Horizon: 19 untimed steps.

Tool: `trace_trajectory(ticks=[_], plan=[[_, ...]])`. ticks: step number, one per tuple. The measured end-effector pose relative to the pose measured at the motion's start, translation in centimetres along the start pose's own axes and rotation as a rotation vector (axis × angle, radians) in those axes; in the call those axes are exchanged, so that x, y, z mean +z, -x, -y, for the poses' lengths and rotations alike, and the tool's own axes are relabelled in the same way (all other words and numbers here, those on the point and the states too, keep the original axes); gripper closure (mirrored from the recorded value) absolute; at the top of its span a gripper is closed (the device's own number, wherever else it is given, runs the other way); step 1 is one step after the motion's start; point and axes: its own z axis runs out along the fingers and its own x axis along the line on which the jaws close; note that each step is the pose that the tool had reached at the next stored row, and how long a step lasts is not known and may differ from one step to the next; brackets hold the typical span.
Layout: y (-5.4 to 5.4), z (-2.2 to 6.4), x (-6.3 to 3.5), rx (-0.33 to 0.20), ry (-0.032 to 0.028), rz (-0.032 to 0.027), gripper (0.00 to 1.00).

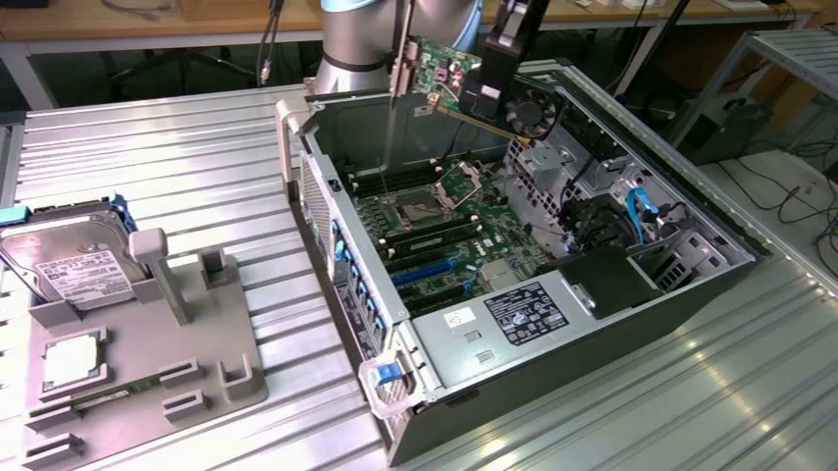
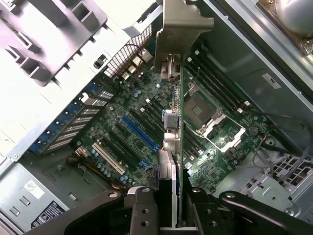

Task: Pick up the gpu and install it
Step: 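Insert the gpu into the slot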

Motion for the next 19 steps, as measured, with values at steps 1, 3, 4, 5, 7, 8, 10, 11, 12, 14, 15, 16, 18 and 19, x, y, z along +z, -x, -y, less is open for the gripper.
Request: trace_trajectory(ticks=[1,3,4,5,7,8,10,11,12,14,15,16,18,19], plan=[[0.0,0.0,0.0,-0.006,0.0,-0.0001,0.72],[0.0,0.0,0.0,-0.017,0.0,-0.0005,0.72],[0.0,0.0,0.0,-0.024,0.0,-0.0008,0.72],[0.0,0.0,0.0,-0.03,0.0,-0.0009,0.72],[0.0,0.0,0.0,-0.042,0.0,-0.0013,0.72],[0.0,0.0,0.0,-0.048,0.0,-0.0015,0.72],[0.0,0.0,0.0,-0.062,0.0,-0.002,0.72],[0.0,0.0,0.0,-0.069,0.0,-0.0022,0.72],[0.0,0.0,0.0,-0.079,0.0,-0.0025,0.72],[0.0,0.0,0.0,-0.093,0.0,-0.003,0.72],[0.0,0.0,0.0,-0.102,0.0,-0.0033,0.72],[0.0,0.0,0.0,-0.109,0.0,-0.0035,0.72],[0.0,0.0,0.0,-0.126,-0.0001,-0.0041,0.72],[0.0,0.0,0.0,-0.138,0.0,-0.0044,0.72]])
